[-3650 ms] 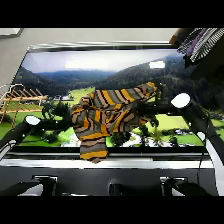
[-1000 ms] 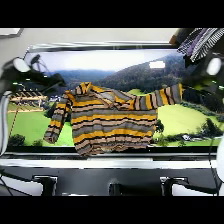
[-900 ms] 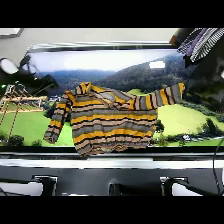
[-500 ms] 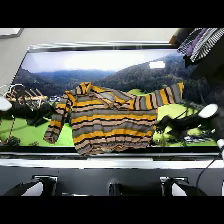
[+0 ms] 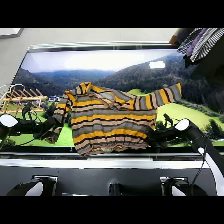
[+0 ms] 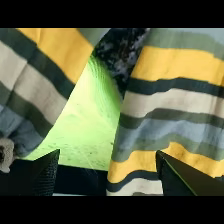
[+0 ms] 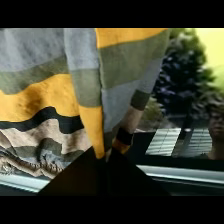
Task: Fold the clothes and pants, and hang the long-sleeved shirts on hangers.
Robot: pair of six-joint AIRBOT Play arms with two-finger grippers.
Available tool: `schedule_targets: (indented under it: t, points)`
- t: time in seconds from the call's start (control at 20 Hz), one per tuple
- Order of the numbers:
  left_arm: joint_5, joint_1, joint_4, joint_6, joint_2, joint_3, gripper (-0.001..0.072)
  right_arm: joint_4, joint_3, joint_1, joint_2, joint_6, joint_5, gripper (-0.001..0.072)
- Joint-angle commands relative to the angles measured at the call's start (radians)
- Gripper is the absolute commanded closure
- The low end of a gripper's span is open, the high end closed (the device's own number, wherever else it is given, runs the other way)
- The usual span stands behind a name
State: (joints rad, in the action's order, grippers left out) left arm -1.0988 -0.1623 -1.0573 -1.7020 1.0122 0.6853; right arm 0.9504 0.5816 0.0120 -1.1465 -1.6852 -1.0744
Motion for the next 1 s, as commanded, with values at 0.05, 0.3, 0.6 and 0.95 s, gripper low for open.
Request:
schedule_targets:
  t: [0.05, 0.3, 0.6, 0.95]
  points:
    - [-0.026, 0.037, 0.121, 0.045, 0.002, -0.103, 0.0028, -0.022, -0.007, 0.009, 0.033, -0.014, -0.034, 0.0684]
    - [0.082, 0.187, 0.251, 0.094, 0.003, -0.237, 0.0028, -0.023, -0.007, 0.009, 0.051, -0.014, -0.056, 0.0683]
    - [0.184, 0.314, 0.250, 0.052, 0.068, -0.251, 0.0028, -0.024, -0.007, 0.009, 0.051, -0.014, -0.081, 0.0676]
    - [0.190, 0.315, 0.264, 0.082, 0.064, -0.152, 0.0687, -0.130, 0.044, 0.009, 0.089, 0.059, -0.082, 0.0684]
